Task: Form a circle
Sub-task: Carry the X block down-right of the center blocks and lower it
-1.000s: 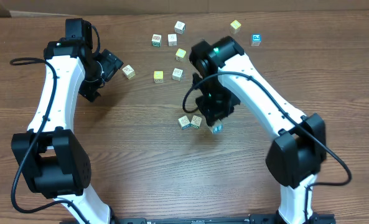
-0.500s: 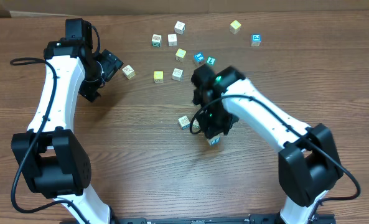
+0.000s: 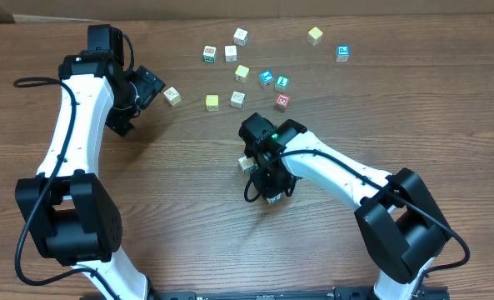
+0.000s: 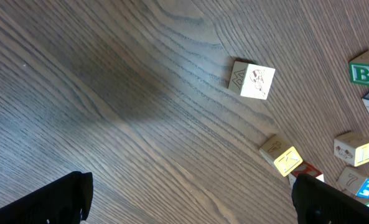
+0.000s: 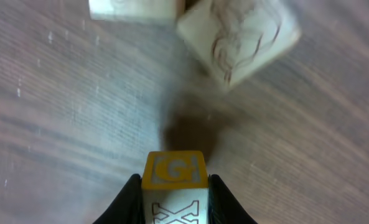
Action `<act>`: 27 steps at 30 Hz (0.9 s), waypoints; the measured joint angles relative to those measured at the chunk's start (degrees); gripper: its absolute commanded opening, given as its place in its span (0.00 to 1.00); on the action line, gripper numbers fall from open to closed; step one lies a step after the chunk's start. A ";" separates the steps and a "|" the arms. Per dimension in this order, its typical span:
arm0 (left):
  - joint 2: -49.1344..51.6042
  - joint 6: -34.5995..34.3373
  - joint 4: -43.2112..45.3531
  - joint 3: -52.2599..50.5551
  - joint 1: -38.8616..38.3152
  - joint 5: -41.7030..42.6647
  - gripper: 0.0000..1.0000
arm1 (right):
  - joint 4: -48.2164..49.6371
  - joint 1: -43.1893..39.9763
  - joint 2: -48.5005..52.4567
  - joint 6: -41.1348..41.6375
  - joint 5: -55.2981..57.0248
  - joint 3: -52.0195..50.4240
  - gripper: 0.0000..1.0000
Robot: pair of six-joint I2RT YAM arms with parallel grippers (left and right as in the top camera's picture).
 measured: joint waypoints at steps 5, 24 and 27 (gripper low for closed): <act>0.00 0.00 0.02 0.00 0.00 0.00 1.00 | 2.86 0.00 0.00 0.33 0.46 -1.92 0.26; 0.00 0.00 0.02 0.00 -0.02 0.00 1.00 | 2.10 0.00 0.00 0.72 0.68 -0.61 0.50; 0.00 0.00 0.02 0.00 -0.02 0.00 1.00 | 0.72 0.00 -0.15 0.68 0.68 2.54 0.50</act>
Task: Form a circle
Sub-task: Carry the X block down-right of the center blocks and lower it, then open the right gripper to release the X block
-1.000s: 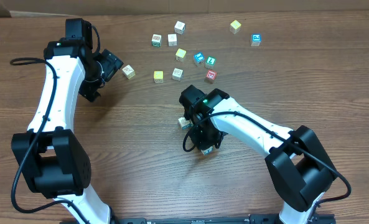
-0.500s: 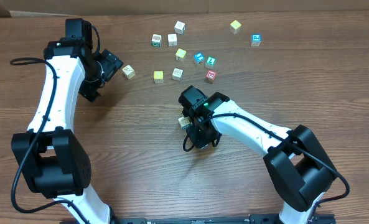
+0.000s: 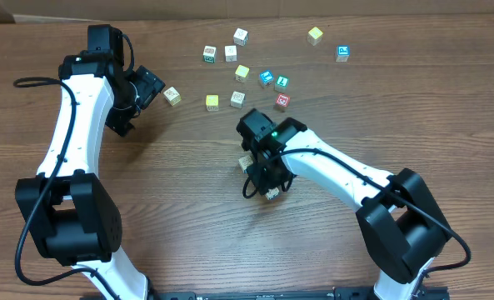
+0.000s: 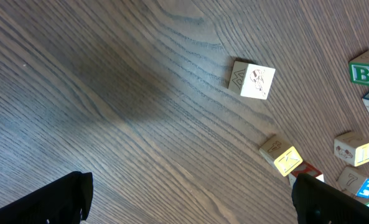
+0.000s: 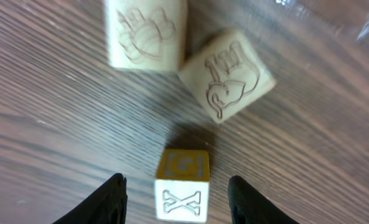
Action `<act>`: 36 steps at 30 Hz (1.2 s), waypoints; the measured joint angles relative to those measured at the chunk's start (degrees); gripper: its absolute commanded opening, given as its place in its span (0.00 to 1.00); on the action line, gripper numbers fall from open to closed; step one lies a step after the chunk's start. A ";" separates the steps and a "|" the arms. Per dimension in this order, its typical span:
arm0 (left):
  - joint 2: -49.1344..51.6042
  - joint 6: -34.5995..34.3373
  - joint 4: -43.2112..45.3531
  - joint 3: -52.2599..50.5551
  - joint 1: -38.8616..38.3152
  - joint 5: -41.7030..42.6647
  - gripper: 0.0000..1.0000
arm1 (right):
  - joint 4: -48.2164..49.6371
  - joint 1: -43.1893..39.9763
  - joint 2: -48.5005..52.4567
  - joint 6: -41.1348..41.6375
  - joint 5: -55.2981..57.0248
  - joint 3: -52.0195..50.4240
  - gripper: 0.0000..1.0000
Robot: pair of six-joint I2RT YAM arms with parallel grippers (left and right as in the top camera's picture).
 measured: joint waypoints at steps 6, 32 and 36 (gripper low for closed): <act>0.00 0.00 -0.02 0.00 0.00 0.00 1.00 | -5.55 0.00 -5.07 0.09 0.02 3.26 0.50; 0.00 0.00 -0.02 0.00 0.00 -0.02 1.00 | 1.60 0.00 -13.38 5.88 0.37 -10.54 0.76; 0.00 0.00 0.02 0.00 0.00 0.00 1.00 | 4.68 0.00 -13.42 6.12 -0.63 -13.84 0.58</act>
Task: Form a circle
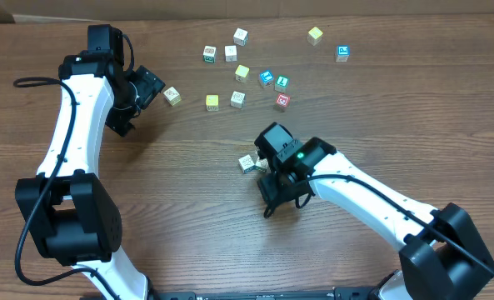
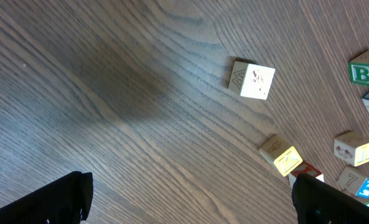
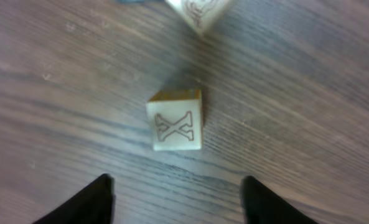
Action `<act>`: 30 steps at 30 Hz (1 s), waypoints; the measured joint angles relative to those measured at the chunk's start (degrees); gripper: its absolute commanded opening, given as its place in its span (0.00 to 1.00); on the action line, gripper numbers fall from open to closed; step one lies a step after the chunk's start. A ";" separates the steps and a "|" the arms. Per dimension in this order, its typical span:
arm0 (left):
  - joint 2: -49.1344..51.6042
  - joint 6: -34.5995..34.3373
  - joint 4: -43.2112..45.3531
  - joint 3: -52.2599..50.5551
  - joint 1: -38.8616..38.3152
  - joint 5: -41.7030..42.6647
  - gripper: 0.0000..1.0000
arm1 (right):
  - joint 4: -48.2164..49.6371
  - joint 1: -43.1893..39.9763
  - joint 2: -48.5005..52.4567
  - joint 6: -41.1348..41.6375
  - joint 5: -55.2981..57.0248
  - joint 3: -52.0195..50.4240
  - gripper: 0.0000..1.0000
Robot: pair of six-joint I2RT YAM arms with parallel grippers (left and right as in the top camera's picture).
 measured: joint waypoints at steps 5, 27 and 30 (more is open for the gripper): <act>0.00 0.00 -0.02 0.00 0.00 0.00 1.00 | 6.95 0.00 0.00 -0.07 -0.33 -7.30 0.56; 0.00 0.00 -0.02 0.00 0.00 0.00 1.00 | 15.69 0.00 0.00 -4.39 0.20 -9.57 0.24; 0.00 0.00 -0.02 0.00 0.00 0.00 1.00 | 17.00 0.00 0.00 -7.17 1.27 -9.57 0.24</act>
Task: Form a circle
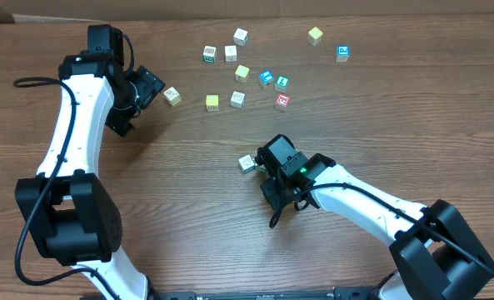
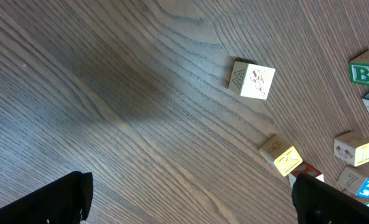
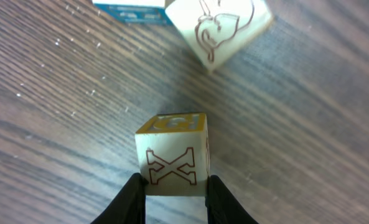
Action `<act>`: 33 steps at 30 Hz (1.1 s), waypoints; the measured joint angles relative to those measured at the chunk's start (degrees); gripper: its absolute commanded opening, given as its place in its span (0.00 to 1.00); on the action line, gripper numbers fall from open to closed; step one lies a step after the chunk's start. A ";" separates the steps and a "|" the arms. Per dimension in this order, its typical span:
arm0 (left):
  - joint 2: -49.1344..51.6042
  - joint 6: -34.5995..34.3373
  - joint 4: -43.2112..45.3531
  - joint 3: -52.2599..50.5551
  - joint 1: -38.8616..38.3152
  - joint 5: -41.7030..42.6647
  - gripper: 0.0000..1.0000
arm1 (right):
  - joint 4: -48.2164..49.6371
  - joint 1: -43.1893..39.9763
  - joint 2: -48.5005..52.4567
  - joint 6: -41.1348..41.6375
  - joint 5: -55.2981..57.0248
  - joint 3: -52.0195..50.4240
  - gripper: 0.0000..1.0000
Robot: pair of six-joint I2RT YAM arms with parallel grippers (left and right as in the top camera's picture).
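Note:
My right gripper (image 3: 173, 188) is shut on a pale wooden cube with an X on its face and a yellow top (image 3: 172, 158), low over the table. Just beyond it lie an elephant cube (image 3: 218, 25) and a blue-edged cube (image 3: 131, 7). Overhead, the right arm (image 1: 284, 167) sits mid-table beside a pale cube (image 1: 247, 162). Several loose cubes (image 1: 237, 98) are scattered at the back. My left gripper (image 2: 187, 208) is open over bare wood, short of a pale cube (image 2: 252, 81).
Near the left gripper, a yellow cube (image 2: 285, 158) and a green B cube (image 2: 364, 71) lie at the right. A yellow cube (image 1: 315, 34) and a blue one (image 1: 342, 52) sit far back right. The table (image 1: 147, 217) is brown wood.
My right gripper, which stood open above the X cube resting on the table, has come down and shut on it. The left arm has not moved.
My right gripper first held the X cube beside two pale cubes. It then stood open with the cube set on the wood, and later hung higher, still open. Now it grips that cube again. The left arm stayed put throughout.

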 measured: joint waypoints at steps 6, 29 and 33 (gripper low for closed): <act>0.00 0.00 0.00 0.00 0.00 0.00 1.00 | 2.73 0.00 0.00 -5.84 0.83 -0.02 0.24; 0.00 0.00 -0.02 0.00 0.00 0.00 1.00 | 0.74 0.00 0.00 -20.79 -1.36 -0.02 0.47; 0.00 0.00 0.00 0.00 0.00 -0.02 1.00 | -0.52 0.00 0.00 -21.40 -1.60 -0.07 0.45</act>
